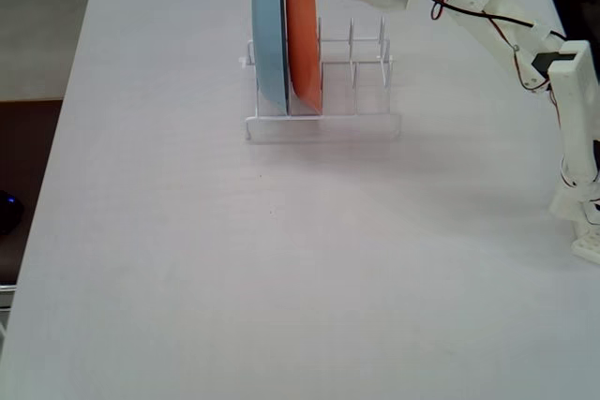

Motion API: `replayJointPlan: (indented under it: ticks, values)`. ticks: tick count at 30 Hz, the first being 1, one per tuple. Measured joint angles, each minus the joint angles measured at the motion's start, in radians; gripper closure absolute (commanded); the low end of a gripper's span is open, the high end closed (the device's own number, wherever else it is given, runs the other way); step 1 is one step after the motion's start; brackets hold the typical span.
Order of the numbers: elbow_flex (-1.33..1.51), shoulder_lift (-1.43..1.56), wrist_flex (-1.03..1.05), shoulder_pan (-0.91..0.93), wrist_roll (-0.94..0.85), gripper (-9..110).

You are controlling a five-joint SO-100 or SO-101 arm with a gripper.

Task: Would you please take all the plates for me?

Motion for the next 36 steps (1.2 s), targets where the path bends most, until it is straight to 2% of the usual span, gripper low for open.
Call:
replayJointPlan:
  ticks: [5, 11, 12, 13, 18, 26, 36]
  values:
    - [-0.003, -0.048, -0.041, 0.000, 0.028, 77]
    - [-0.149, -0.176, -0.055, 0.000, 0.048, 88]
    - [-0.169, -0.190, -0.055, 0.000, 0.055, 92]
    - [-0.184, -0.199, -0.058, 0.000, 0.063, 101]
    - [-0.224, -0.204, -0.084, -0.006, 0.089, 102]
    - [-0.330, -0.198, 0.037, 0.011, 0.058, 102]
    - [-0.333, 0.028, 0.086, 0.026, 0.025, 102]
